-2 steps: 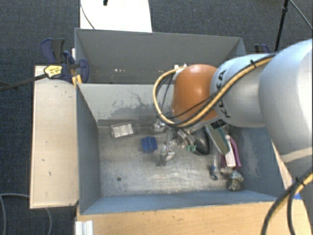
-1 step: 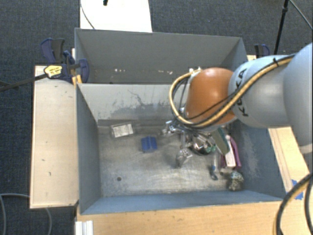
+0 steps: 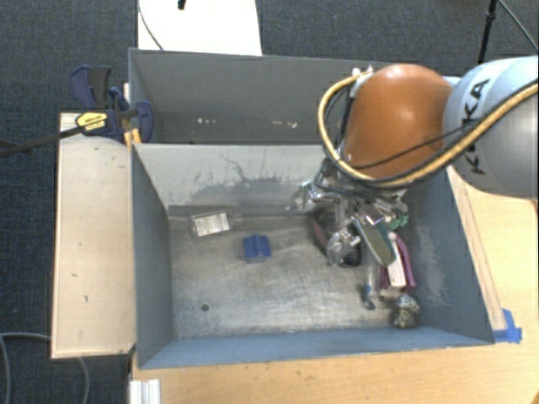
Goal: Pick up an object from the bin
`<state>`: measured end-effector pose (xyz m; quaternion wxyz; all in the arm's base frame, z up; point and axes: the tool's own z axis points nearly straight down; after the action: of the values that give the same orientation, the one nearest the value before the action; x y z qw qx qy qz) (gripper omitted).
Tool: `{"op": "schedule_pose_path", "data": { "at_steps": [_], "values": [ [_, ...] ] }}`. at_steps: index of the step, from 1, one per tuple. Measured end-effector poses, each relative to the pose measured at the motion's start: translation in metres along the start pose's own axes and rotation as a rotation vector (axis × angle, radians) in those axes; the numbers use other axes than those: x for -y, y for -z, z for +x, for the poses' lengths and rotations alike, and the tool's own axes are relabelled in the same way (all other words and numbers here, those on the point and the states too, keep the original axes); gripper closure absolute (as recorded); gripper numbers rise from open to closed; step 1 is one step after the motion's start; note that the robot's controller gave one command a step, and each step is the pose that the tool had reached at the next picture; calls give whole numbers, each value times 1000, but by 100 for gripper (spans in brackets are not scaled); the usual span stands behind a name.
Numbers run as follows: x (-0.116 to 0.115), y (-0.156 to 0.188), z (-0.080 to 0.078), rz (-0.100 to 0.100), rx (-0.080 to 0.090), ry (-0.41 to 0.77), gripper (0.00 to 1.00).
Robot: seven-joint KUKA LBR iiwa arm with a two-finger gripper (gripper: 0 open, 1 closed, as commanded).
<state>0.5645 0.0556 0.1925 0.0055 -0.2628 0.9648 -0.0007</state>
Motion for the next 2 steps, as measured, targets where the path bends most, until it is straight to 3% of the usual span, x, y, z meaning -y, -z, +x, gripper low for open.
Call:
{"op": "schedule_pose_path", "data": {
  "at_steps": [1,2],
  "values": [
    [-29,-98,-28,4,10,40,0],
    [-66,-107,-73,4,3,51,0]
  ]
}}
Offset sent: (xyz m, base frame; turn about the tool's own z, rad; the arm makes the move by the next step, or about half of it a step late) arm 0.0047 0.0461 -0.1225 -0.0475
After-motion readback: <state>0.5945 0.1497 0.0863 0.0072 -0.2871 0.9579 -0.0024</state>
